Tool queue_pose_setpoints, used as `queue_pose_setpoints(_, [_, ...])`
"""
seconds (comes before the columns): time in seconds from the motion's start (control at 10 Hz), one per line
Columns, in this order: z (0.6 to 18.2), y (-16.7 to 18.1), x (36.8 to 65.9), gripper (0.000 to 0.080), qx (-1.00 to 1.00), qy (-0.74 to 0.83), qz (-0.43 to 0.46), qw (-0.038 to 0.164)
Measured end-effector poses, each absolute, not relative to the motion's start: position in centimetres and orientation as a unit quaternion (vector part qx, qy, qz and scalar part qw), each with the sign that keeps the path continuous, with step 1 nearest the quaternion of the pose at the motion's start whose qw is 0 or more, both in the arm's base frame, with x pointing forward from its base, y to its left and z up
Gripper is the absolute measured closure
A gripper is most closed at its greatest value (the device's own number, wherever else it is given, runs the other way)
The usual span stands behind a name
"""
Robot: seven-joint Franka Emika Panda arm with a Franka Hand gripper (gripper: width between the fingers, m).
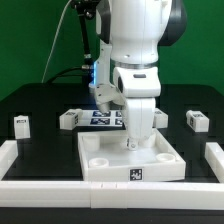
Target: Assemble one leg
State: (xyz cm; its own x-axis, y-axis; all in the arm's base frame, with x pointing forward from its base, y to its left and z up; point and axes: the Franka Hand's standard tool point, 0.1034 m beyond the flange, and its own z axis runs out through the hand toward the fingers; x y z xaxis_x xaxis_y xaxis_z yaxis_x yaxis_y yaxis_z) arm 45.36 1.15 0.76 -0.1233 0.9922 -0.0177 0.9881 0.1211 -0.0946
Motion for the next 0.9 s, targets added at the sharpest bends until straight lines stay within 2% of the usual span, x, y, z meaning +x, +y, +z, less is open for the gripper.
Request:
queue_pose_setpoints(0.3, [0.75,1.07,45.79,0.0150,-0.666,-0.744,0.040,0.023])
queue_pose_setpoints(0.6, [0.74,1.07,45.77,0.0559,-0.666,-0.744,0.040,0.023])
queue_pose_setpoints(0.7, [0.73,1.06,45.77,0.0559,-0.666,-0.744,0.040,0.023])
queue_pose_setpoints(0.8, [0.78,1.09,45.86,0.0733,-0.666,-0.745,0.039,0.022])
queue_pose_setpoints(0.9, [0.88,1.08,46.02,0.0735,-0.666,-0.745,0.036,0.020])
